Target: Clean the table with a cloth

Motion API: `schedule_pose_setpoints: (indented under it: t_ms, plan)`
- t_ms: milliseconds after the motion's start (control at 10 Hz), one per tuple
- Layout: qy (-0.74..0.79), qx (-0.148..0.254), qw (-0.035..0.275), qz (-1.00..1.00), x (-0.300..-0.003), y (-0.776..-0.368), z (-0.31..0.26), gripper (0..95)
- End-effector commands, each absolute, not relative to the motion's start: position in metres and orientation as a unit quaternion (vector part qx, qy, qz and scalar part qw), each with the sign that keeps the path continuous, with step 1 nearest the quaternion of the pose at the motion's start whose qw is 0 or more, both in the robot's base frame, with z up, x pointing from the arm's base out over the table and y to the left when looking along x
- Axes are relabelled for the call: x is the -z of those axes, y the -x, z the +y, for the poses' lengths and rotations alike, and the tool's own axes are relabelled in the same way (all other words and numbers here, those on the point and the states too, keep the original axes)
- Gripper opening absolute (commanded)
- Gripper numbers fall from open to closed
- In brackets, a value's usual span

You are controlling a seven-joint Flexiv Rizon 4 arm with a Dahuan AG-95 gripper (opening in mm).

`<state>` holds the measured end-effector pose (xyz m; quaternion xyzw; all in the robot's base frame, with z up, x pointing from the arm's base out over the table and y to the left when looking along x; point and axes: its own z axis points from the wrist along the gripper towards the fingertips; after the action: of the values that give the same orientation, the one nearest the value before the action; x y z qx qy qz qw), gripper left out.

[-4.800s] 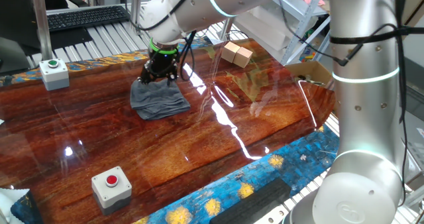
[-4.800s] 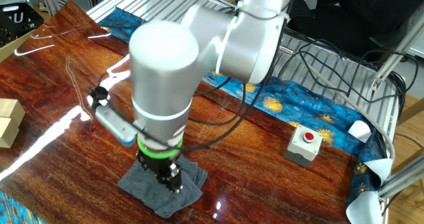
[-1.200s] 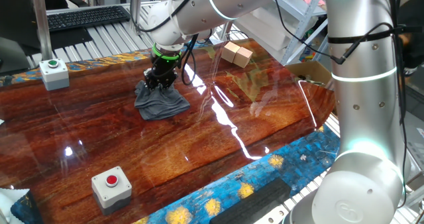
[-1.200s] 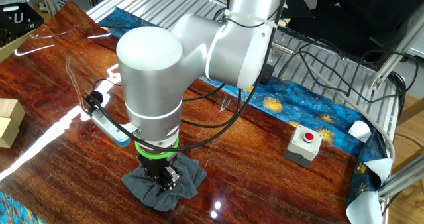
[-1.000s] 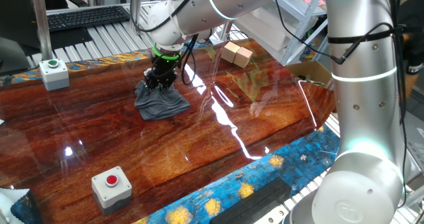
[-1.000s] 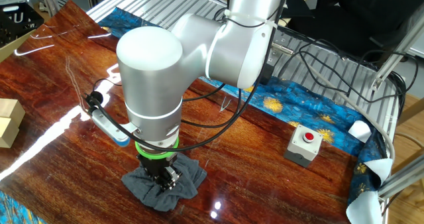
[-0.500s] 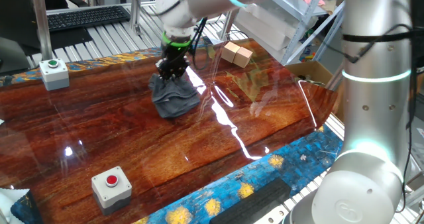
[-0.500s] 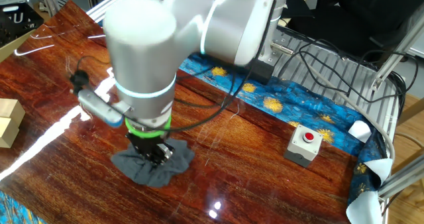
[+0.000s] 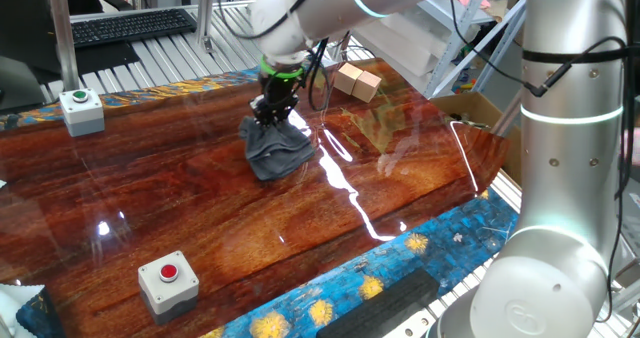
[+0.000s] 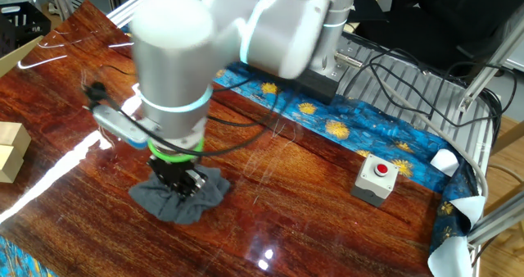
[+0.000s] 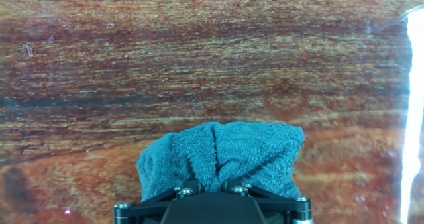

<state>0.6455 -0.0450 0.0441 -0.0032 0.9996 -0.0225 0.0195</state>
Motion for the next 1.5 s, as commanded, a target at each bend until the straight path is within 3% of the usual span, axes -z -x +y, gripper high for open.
schedule_pose_setpoints:
  t_ms: [100, 800, 1500]
  plan:
    - [0.003, 0.021, 0.018, 1.0, -0.045, -0.644, -0.045, 0.0]
    - [-0.005, 0.013, 0.022, 1.0, -0.015, -0.65, -0.043, 0.0]
    - [-0.043, 0.01, 0.01, 0.999, -0.021, -0.649, -0.011, 0.0]
